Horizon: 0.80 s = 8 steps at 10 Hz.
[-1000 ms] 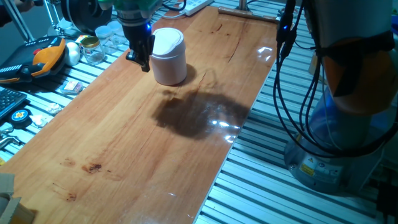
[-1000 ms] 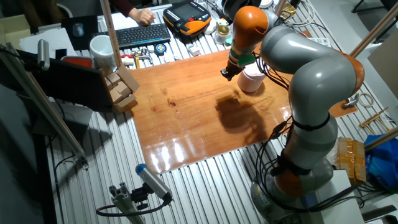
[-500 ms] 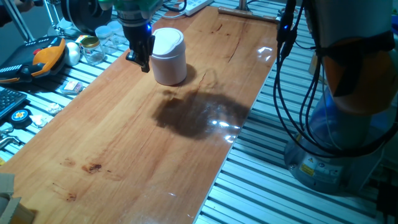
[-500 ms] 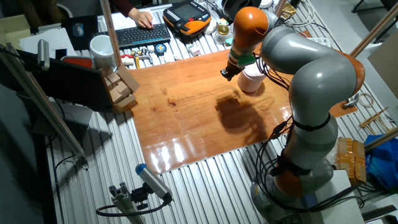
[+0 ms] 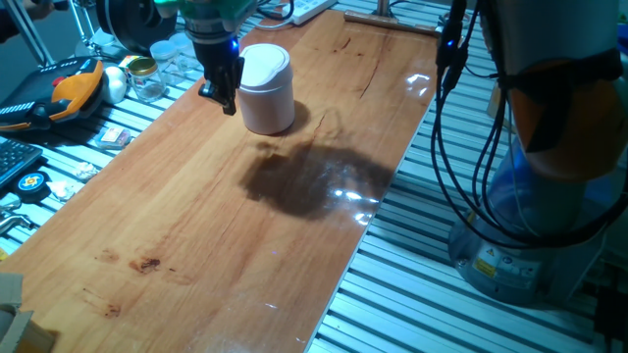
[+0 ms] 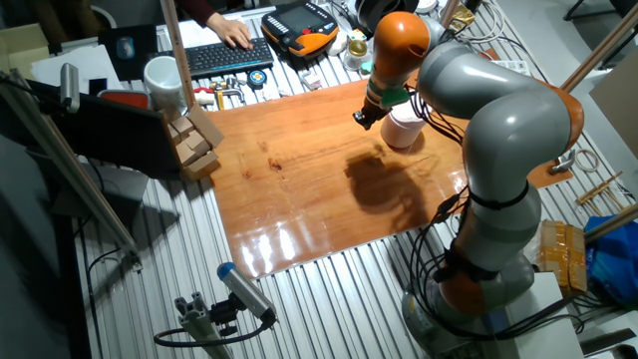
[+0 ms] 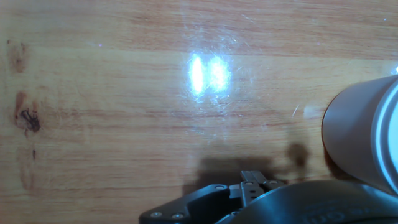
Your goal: Put the garbage in the trash can
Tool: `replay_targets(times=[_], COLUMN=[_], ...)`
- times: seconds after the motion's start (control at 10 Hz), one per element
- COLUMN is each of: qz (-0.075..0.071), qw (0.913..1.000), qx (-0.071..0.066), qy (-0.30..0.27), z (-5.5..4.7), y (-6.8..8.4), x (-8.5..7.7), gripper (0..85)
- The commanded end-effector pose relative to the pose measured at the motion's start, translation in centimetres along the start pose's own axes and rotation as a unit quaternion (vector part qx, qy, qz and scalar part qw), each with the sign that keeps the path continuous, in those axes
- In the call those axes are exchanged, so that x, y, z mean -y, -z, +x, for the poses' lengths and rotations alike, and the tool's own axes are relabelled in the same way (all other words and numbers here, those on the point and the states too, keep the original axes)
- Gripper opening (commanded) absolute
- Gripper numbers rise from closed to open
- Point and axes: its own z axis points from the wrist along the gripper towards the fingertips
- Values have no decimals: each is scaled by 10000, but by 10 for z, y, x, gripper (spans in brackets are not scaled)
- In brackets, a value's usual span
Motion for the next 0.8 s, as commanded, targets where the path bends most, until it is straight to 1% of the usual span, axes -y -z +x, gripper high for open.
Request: replay_targets(times=[0.0, 0.7], qz=[-8, -5], qw=[10000, 10000], qx=[0, 30], qy=[9, 24], z=[0, -1], y=[-1, 0], x=[1, -1], gripper=[0, 0])
